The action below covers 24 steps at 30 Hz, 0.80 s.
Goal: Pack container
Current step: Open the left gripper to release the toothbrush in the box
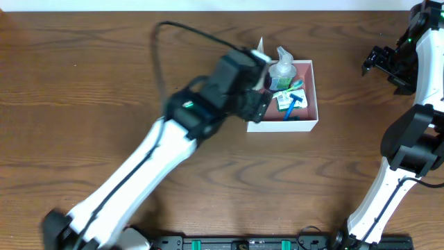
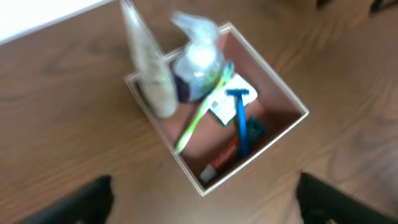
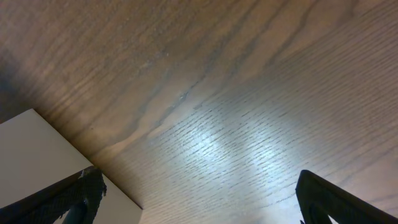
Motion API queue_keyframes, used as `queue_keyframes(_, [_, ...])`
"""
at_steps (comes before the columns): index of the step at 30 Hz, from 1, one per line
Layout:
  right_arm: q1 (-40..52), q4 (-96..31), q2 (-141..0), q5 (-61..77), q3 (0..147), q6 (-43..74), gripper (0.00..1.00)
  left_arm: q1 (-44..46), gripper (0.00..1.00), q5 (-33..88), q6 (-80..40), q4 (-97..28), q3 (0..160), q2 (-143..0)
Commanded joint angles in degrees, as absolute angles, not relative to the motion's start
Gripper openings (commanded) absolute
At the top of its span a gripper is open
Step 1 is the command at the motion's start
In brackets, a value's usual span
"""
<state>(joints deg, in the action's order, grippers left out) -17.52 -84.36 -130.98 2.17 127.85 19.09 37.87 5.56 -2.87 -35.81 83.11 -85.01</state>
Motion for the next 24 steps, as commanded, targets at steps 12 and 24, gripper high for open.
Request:
queue_keyframes(12, [-17.6,-84.4,-130.1,2.4,127.8,19.9,0.99,37.3,0.98,4.9,-2.6,-45.2,83.6,-77.1])
queue_keyframes(24, [-17.6,-84.4,-130.1,2.4,127.8,19.9,0.99,37.1,0.98,4.8,-2.6,-55.3,83.6,-76.9])
